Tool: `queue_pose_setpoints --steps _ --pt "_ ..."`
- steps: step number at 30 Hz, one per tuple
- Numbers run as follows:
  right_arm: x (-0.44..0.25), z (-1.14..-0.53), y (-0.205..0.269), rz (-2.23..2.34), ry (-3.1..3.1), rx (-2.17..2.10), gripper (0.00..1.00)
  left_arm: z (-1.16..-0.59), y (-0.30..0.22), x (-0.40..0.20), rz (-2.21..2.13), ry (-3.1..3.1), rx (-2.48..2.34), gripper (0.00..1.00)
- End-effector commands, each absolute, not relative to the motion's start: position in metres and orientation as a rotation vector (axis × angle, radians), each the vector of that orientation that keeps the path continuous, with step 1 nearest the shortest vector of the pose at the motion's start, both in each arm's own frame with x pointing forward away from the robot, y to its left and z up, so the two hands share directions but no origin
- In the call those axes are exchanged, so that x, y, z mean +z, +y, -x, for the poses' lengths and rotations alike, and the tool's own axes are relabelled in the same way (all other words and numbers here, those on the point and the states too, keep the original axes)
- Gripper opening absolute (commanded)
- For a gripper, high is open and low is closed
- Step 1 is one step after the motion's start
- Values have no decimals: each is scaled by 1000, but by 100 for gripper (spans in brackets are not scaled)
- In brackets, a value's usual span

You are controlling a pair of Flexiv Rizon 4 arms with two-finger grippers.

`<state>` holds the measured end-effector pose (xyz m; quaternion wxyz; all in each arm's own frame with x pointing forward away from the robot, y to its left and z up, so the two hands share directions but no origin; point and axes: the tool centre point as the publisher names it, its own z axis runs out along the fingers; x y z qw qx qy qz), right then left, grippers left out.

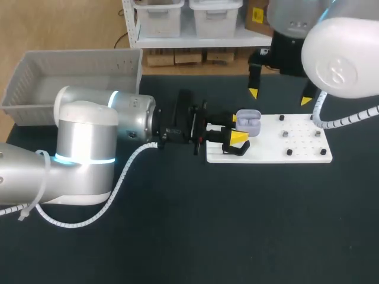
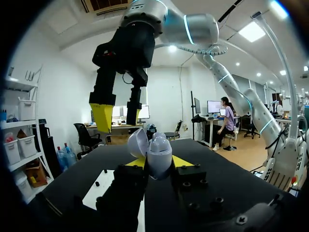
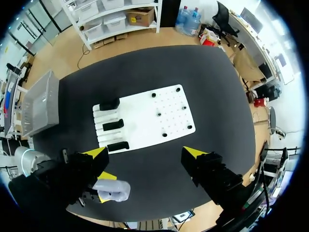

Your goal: Pick up each earbud case from the left stands, insert the matching earbuds, close the lid, and place the case in the box.

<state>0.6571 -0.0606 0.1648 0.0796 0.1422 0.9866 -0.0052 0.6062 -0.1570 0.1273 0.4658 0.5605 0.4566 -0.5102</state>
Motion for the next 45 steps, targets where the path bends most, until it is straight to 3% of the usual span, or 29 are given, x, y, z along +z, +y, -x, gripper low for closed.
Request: queue_pose_setpoints --steps 1,21,34,45 --pt "155 -656 -61 -416 2965 -7 100 -605 -157 127 -1372 1121 -1248 0" --pt "151 -599 -57 -329 3020 75 100 -605 -157 127 -1372 1121 -1248 0" --pt "255 -540 -74 -118 2659 88 100 -605 -157 127 -1372 1121 -1248 0" --pt "272 -519 -78 -39 2602 175 100 -603 -133 163 -1311 1104 -1167 0"
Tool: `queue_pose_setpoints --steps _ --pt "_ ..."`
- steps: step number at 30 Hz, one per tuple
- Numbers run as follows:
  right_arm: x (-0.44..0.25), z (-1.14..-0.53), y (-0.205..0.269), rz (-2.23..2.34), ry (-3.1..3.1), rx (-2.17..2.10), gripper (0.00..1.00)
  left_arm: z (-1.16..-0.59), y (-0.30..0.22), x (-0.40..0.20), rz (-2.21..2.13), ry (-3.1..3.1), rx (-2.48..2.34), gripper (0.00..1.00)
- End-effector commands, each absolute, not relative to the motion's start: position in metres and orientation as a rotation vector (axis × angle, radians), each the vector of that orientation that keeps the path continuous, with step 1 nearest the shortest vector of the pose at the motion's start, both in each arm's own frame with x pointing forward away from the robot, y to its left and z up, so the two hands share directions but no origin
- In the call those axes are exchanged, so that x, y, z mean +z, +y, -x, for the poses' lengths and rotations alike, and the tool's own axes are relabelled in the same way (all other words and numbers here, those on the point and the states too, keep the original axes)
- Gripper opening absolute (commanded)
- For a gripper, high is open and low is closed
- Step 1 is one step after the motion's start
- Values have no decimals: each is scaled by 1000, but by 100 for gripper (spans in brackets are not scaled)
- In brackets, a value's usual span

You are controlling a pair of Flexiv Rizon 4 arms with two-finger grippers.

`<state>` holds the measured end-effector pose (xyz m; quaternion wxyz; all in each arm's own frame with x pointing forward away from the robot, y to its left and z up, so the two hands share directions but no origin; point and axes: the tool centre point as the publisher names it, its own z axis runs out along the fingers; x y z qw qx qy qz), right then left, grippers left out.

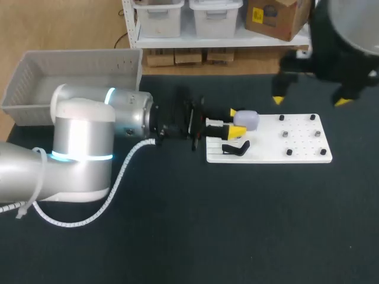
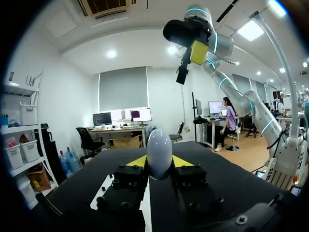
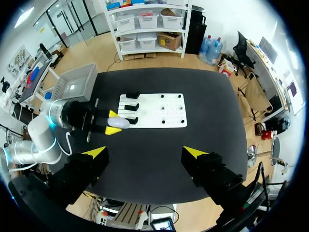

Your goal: Pick up each earbud case from the left stands, insert the matching earbuds, close the lid, and place the case in the box.

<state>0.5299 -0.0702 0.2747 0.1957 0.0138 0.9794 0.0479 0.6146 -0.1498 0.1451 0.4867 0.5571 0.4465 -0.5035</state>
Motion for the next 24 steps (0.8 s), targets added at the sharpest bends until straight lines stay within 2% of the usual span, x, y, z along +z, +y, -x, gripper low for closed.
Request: queue_pose_setpoints --steps 1,16,24 --pt "272 -519 -78 -39 2602 175 100 -603 -128 170 -1289 1102 -1158 0" --pt "272 -519 -78 -39 2602 175 100 -628 -28 253 -1170 1089 -764 0" --pt "272 -519 -78 -39 2602 175 100 -670 21 250 -1139 1188 -538 0"
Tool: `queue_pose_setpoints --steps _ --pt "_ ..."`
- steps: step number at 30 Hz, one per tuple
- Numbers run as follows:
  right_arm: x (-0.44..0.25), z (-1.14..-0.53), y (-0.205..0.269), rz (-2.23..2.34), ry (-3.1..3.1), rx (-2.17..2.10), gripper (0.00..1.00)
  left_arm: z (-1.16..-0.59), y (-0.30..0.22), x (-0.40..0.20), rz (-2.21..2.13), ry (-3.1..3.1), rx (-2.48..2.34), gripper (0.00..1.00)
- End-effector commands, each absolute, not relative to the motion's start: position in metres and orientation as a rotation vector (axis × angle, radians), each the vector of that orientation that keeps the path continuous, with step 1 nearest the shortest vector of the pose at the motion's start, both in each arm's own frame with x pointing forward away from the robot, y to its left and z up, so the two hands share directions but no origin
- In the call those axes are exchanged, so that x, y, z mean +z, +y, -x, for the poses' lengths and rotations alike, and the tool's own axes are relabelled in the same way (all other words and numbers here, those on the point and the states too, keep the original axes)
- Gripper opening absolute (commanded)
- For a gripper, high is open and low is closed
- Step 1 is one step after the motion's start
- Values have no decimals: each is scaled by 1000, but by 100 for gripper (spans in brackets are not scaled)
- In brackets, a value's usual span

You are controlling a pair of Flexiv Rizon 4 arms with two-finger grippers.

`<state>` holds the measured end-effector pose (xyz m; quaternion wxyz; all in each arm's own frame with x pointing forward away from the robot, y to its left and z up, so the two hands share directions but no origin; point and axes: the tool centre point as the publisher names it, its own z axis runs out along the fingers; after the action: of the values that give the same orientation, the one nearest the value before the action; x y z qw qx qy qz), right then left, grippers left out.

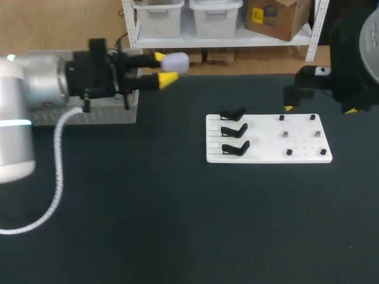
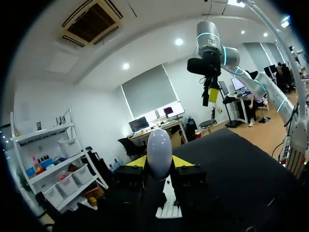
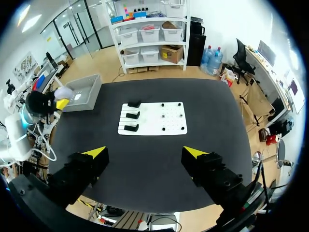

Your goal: Pick up each earbud case from the left stands, insert the matching earbuds, close the lid, and place the case in the box.

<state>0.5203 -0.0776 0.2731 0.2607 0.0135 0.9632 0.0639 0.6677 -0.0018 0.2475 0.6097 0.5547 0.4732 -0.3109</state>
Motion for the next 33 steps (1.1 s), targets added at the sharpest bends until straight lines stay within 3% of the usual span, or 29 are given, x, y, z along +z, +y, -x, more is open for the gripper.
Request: queue_pose_setpoints --steps 1,19,29,30,32,33 --pt "272 -519 -78 -39 2602 175 100 -677 28 247 -1134 1215 -507 0" --pt "272 -519 -78 -39 2602 175 100 -782 160 183 -858 1522 -211 0" --pt "272 -519 -78 -39 2602 175 100 -823 192 155 -833 1645 -179 0" --pt "272 -519 -78 -39 2602 175 100 -825 194 153 -827 1663 -178 30" --pt "272 -519 -78 -39 2602 175 100 -828 196 151 -802 1666 -200 100" --pt "272 -519 -78 -39 2602 175 100 -828 196 151 -805 1667 -195 100"
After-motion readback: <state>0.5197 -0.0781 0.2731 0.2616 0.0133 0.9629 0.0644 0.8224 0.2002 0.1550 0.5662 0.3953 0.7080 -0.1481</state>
